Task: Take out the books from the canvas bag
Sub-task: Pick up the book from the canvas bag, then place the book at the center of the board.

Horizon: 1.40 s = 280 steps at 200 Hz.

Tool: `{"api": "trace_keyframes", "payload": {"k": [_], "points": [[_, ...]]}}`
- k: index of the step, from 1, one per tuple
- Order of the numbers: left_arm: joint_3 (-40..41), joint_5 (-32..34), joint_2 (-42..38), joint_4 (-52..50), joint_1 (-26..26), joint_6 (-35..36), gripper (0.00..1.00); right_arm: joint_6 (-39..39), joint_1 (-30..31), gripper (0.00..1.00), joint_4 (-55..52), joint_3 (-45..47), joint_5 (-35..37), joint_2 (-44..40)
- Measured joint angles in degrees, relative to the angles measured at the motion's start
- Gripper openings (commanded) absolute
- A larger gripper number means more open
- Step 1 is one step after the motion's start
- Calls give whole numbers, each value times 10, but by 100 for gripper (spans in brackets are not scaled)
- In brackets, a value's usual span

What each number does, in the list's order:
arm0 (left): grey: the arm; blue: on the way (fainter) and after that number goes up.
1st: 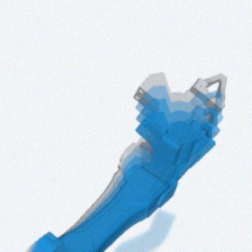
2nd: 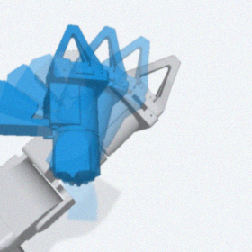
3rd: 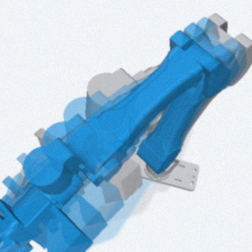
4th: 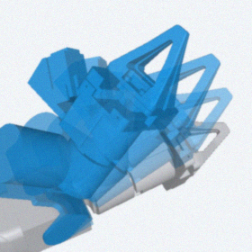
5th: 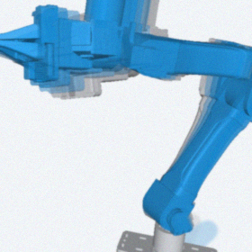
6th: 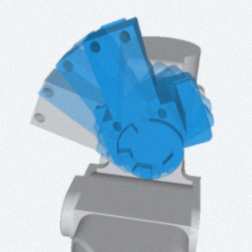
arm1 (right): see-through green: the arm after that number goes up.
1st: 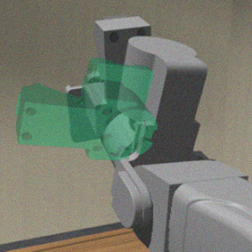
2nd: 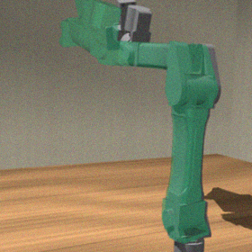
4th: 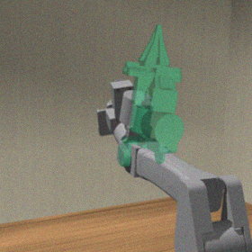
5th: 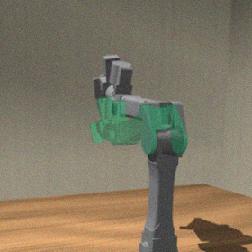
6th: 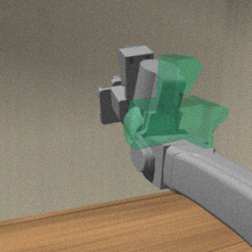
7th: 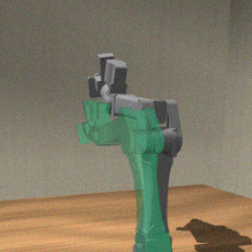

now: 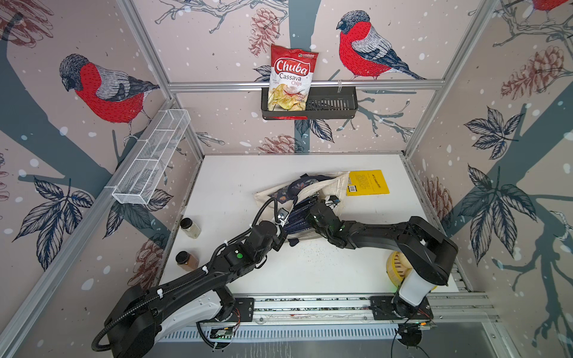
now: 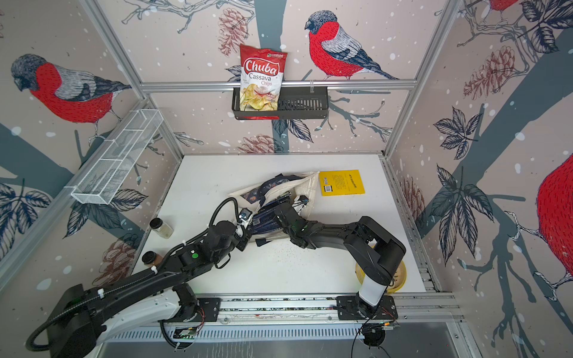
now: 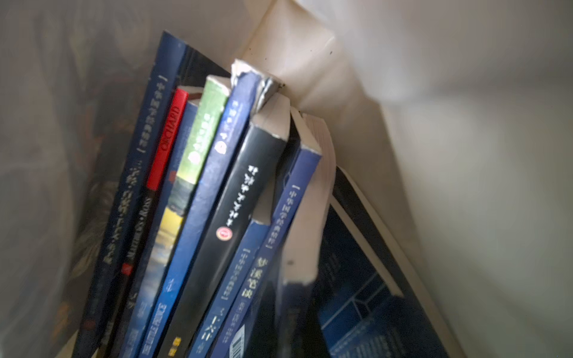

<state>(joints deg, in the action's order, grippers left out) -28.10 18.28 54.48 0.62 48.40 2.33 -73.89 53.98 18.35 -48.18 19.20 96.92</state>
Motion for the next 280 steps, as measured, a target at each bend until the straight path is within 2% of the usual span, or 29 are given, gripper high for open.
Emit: {"api": "trace_keyframes", "payload": {"k": [112, 164, 191, 206, 226, 280], "points": [[-5, 43, -3, 3, 1, -10, 0, 75, 68, 0, -137, 26, 50, -252], [-5, 46, -1, 2, 2, -10, 0, 166, 88, 0, -165, -67, 65, -331], [-5, 47, -1, 2, 2, -10, 0, 219, 82, 0, -179, -90, 103, -374], [-5, 47, -2, 2, 2, -10, 0, 245, 44, 0, -184, -91, 113, -401], [-5, 47, -1, 2, 2, -10, 0, 261, -51, 0, -195, -98, 99, -429], [-5, 47, 0, 2, 2, -10, 0, 259, -360, 0, -218, -87, -64, -460]]}}
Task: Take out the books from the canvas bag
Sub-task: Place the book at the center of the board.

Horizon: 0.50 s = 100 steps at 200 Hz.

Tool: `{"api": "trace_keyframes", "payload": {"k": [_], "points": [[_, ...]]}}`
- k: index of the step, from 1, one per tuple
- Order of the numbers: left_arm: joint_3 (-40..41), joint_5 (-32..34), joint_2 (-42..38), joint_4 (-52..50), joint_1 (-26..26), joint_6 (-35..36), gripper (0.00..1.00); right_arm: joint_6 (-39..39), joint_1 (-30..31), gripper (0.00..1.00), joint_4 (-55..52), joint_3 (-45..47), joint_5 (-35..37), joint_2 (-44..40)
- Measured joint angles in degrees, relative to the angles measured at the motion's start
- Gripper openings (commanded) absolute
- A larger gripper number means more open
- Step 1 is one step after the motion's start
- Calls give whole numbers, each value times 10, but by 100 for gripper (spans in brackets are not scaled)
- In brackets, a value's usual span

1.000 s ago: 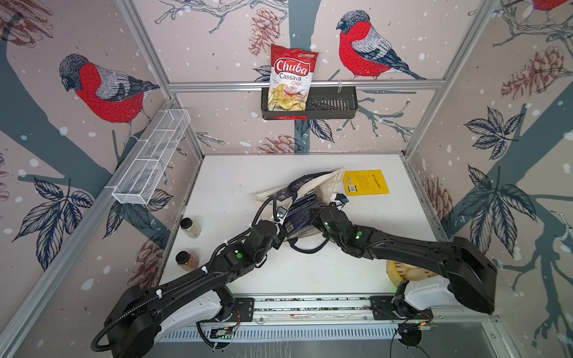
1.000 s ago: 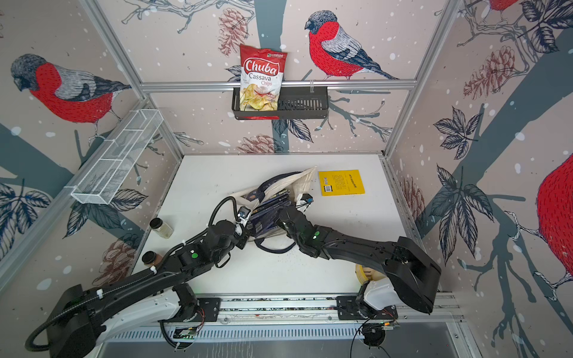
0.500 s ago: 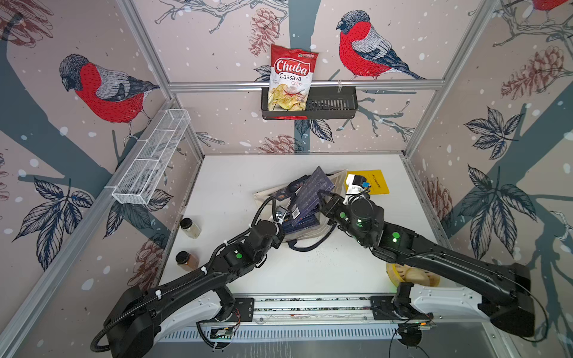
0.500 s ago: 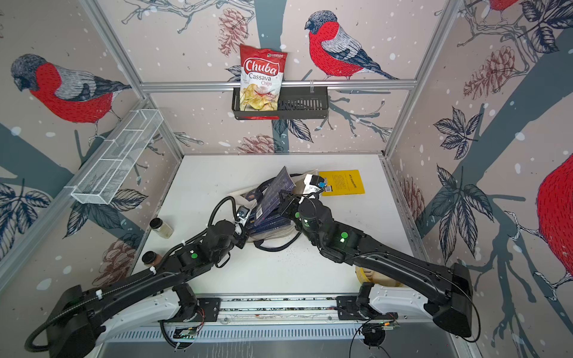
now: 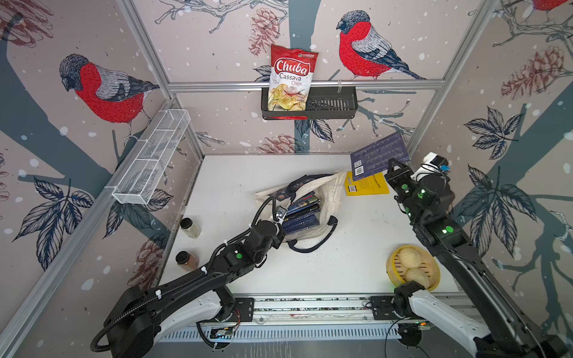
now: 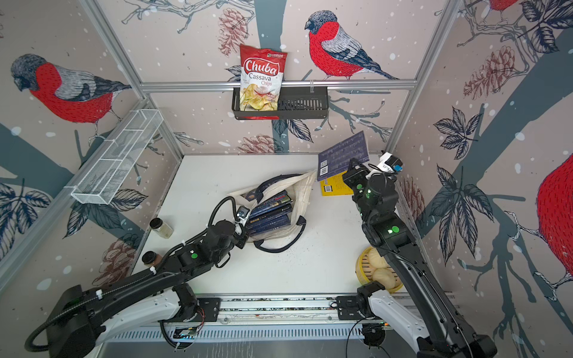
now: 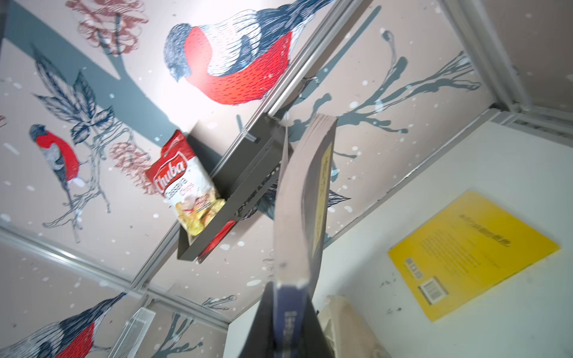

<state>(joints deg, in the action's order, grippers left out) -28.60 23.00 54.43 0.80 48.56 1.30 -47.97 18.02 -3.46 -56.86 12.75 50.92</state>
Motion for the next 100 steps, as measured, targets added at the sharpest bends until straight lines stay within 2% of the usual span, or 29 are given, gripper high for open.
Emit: {"api": "trace_keyframes", "payload": {"k": [22, 44, 73, 100], "points": [[0, 0, 2, 0, 0, 0, 0, -7, -98, 0, 6, 32, -66, 16], [0, 0, 2, 0, 0, 0, 0, -38, -167, 0, 33, 90, -145, 59], [-1, 0, 2, 0, 0, 0, 0, -64, -184, 0, 40, 136, -226, 120], [-2, 0, 2, 0, 0, 0, 0, -91, -199, 0, 116, 184, -269, 165]]}}
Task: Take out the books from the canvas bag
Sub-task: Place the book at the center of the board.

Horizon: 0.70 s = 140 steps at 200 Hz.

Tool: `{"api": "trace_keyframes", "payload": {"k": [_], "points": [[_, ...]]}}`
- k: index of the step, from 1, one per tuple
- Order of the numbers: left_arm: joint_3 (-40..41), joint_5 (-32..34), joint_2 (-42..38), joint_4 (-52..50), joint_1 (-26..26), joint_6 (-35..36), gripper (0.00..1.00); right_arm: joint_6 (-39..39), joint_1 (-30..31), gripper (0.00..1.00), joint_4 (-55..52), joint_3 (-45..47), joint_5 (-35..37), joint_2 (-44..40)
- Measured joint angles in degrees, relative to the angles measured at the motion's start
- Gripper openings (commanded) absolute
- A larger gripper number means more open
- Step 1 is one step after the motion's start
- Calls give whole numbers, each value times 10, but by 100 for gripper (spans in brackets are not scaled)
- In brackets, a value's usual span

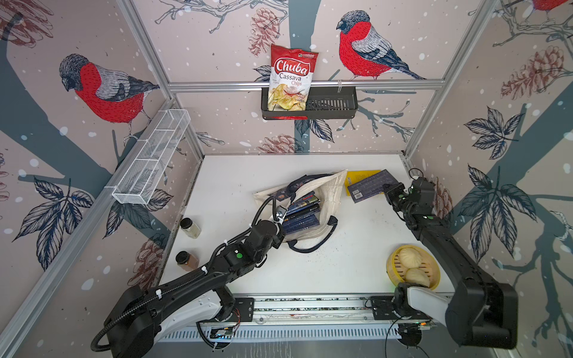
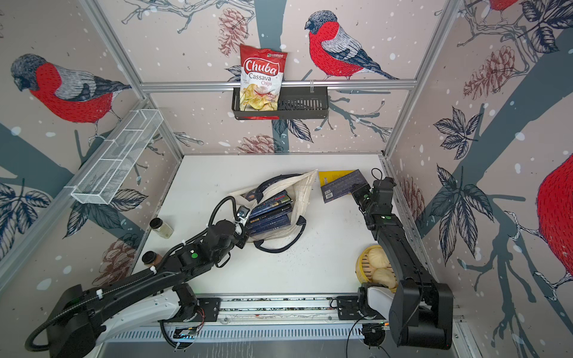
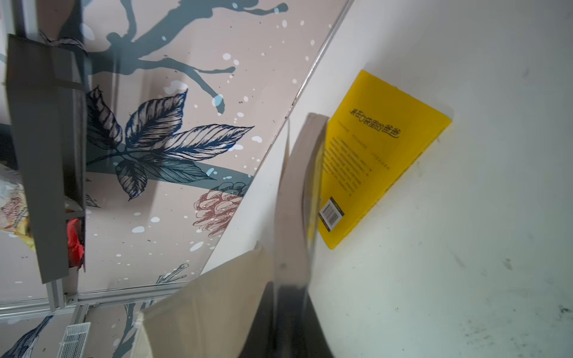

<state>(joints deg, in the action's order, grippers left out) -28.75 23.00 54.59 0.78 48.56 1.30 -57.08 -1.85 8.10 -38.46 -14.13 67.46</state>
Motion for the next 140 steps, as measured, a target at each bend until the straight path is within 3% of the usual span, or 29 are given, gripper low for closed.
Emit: {"api": "trace_keyframes", "payload": {"k": [52, 96, 140], "points": [[0, 0, 0, -1, 0, 0, 0, -48, -13, 0, 99, 102, -6, 33], [-1, -1, 1, -1, 0, 0, 0, -63, -13, 0, 144, 136, -11, 81], [-1, -1, 2, -1, 0, 0, 0, -108, -8, 0, 131, 176, 77, 42]]}}
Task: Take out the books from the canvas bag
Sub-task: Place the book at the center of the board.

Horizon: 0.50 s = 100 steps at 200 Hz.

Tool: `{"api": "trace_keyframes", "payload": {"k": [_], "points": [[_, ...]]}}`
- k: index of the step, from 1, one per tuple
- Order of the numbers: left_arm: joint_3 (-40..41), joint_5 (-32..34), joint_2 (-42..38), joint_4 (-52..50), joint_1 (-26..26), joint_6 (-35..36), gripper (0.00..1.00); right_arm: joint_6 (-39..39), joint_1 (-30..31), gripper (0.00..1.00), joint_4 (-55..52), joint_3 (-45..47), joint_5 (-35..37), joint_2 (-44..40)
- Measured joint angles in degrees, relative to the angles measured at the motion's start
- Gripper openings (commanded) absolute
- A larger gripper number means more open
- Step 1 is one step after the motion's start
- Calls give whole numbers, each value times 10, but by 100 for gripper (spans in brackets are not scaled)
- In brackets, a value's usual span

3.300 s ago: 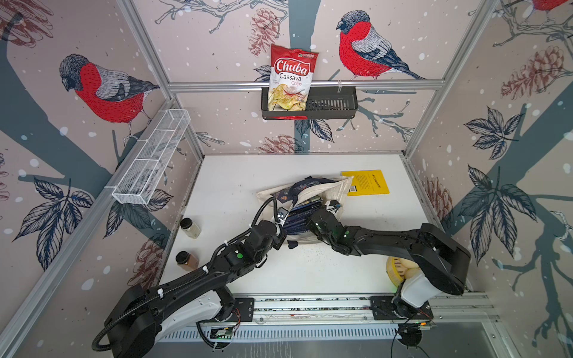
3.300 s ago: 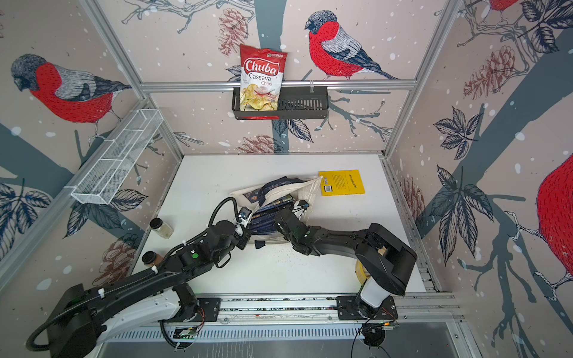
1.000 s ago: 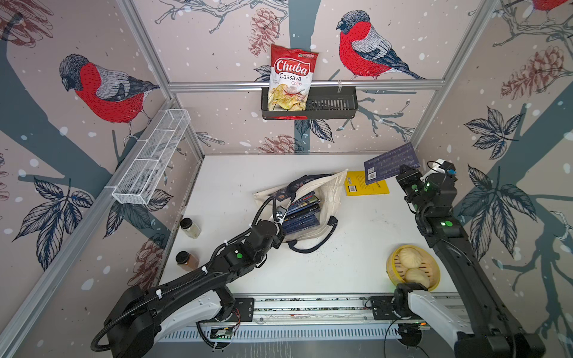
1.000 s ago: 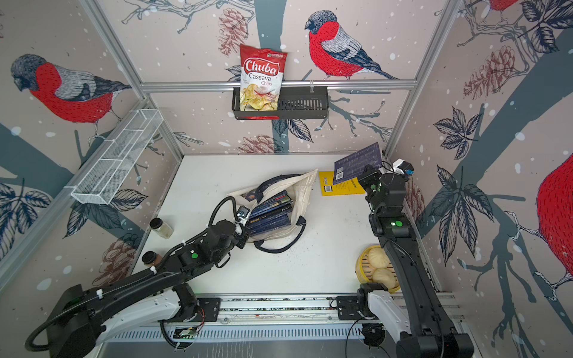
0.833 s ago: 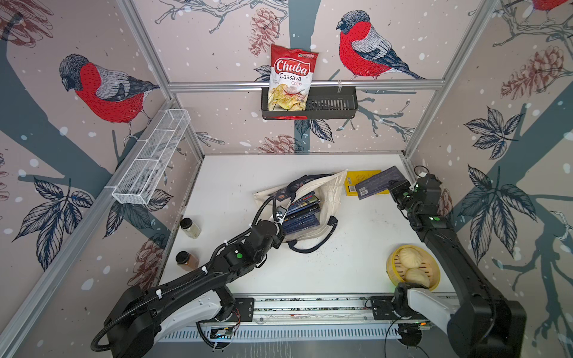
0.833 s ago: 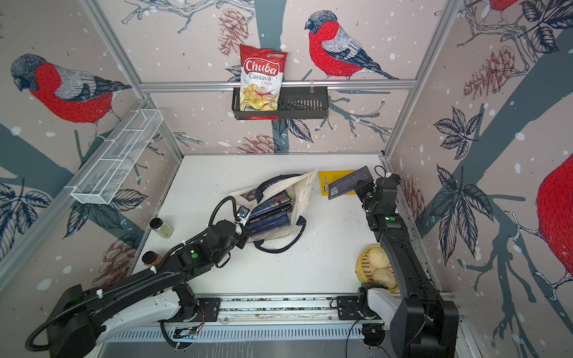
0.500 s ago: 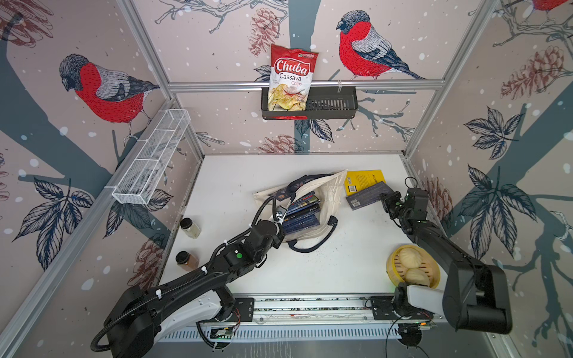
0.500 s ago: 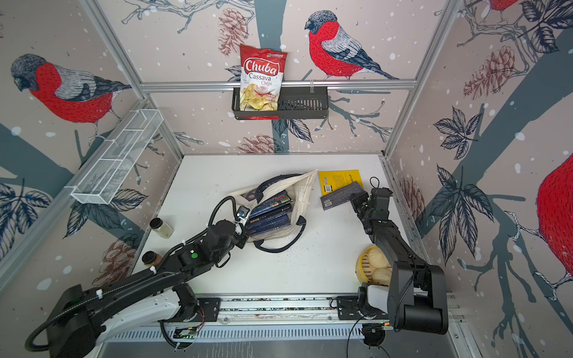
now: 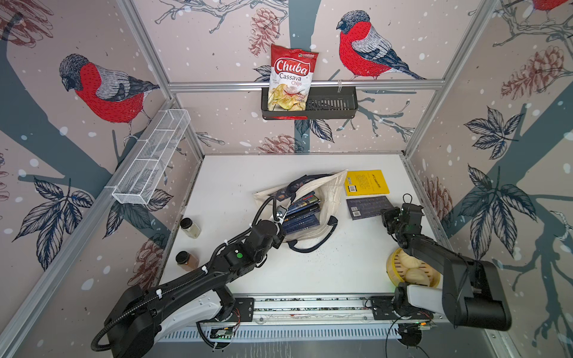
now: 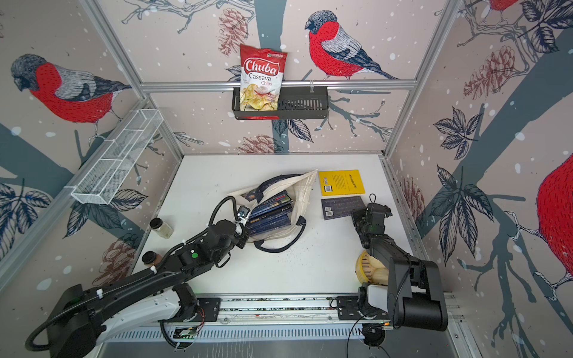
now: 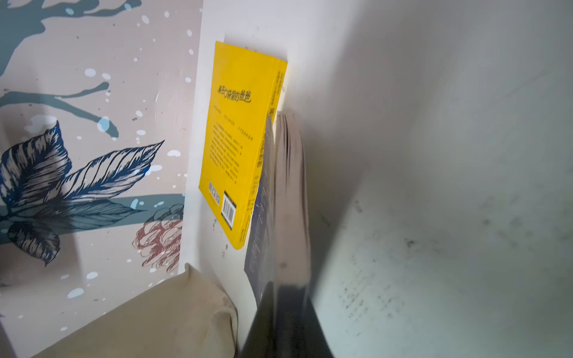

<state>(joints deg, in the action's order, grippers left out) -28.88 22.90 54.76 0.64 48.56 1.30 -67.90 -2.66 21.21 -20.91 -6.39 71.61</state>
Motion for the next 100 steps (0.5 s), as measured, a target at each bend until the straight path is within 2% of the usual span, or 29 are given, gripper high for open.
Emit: {"api": "trace_keyframes", "payload": {"k": [24, 39, 70, 100], "points": [[-1, 0, 2, 0, 0, 0, 0, -17, 0, 3, -1, 19, 43, -14], [-1, -1, 4, 0, 0, 0, 0, -27, 2, 3, -2, 17, 48, 7], [-2, -1, 3, 0, 0, 0, 0, -23, 7, 2, 15, -22, 17, 83], [-2, 0, 1, -1, 0, 0, 0, -10, 7, 1, 5, -39, 10, 101]]}}
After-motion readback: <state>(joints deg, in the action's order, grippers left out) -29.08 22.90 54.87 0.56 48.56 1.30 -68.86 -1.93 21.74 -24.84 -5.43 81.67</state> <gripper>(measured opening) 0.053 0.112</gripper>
